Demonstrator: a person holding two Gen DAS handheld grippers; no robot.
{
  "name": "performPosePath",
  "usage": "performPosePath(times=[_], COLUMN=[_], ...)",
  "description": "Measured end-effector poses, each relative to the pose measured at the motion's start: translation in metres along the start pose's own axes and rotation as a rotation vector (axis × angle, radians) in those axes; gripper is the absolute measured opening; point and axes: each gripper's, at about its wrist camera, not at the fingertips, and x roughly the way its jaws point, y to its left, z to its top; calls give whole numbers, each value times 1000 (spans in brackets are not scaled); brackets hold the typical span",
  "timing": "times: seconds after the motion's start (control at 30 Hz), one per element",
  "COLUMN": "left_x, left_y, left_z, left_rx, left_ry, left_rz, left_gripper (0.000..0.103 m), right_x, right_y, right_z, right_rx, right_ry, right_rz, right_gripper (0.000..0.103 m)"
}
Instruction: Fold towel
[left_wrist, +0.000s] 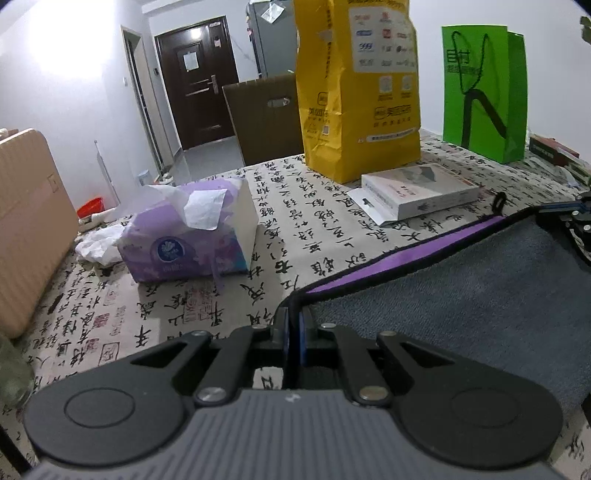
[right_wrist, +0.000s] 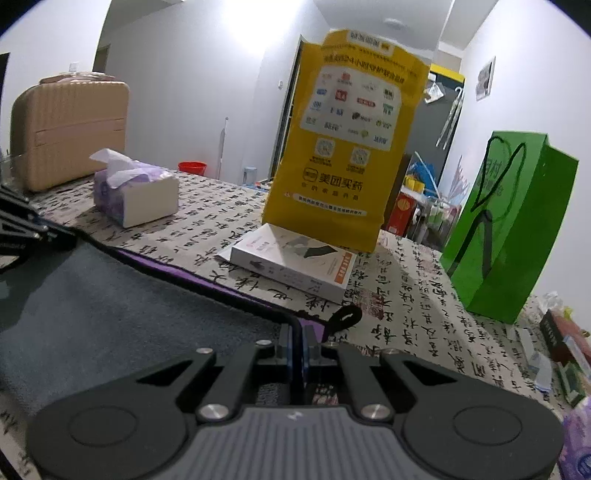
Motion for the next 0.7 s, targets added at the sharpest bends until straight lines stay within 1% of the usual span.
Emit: performPosePath(times=[0.17,0.4,0.57,0.63,0.7], left_x=[18,41,55,55,55], left_y=[4,6,7,6,6], left_z=[10,22,21,20,20], left_rx=[-6,2,4,8,8], left_ry=[22,34,54,46,45], left_rz=[-2,-11,-9,-2,3], left_gripper=[6,6,6,7,8], right_x=[20,44,57,63,67], right_y=[-2,-12,-16,-15,-14], right_z=[6,12,12,9,7], right_rx=[-8,7,14,11,11], right_ry=[16,34,53,69,76], right_rz=[2,-1,6,7,-2], right_gripper=[5,5,5,6,10])
